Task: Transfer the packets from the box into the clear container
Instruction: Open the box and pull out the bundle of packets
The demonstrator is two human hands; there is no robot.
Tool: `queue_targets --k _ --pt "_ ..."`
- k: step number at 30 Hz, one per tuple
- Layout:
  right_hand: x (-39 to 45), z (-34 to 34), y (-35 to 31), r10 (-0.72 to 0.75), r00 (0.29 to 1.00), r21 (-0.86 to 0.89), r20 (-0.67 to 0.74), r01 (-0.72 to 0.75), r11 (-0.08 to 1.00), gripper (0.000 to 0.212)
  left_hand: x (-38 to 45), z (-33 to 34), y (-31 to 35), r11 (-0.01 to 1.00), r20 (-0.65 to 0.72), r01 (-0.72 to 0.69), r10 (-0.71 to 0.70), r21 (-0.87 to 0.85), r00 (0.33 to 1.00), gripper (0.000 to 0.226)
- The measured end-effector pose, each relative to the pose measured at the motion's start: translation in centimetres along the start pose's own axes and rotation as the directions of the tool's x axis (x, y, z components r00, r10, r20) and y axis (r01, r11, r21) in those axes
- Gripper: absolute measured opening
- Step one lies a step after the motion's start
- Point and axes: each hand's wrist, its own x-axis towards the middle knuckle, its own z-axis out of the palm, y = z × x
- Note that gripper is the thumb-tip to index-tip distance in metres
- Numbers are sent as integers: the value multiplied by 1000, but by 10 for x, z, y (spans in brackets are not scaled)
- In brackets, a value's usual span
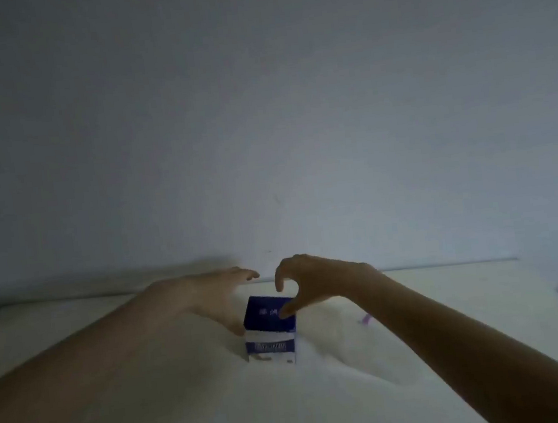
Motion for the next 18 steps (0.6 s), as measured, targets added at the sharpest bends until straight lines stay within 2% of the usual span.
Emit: queue_targets --k 2,6,11,14,15,18 --pt "14 18 -1 -21 999 -18 28 22 1000 49 14 19 -4 996 3 -12 12 -85 1000 91" --pt "26 36 -8 -22 1000 -124 18 24 992 54 33 41 -12 988 -127 -54 35 -145 991 68" --pt "15 51 -14 -25 994 -151 -109 8 988 44 27 62 -14 968 -240 -135 82 -213 967 56" --pt "-6 56 -16 0 988 10 -154 2 1000 33 10 77 -9 947 -255 -182 113 -264 960 49" --pt "-12 58 -16 27 978 91 -209 -8 996 30 3 82 -6 938 -274 -208 131 -276 953 48" --pt "-19 68 -7 202 928 457 -312 -40 889 33 -4 96 0 874 -292 -261 145 -411 945 61"
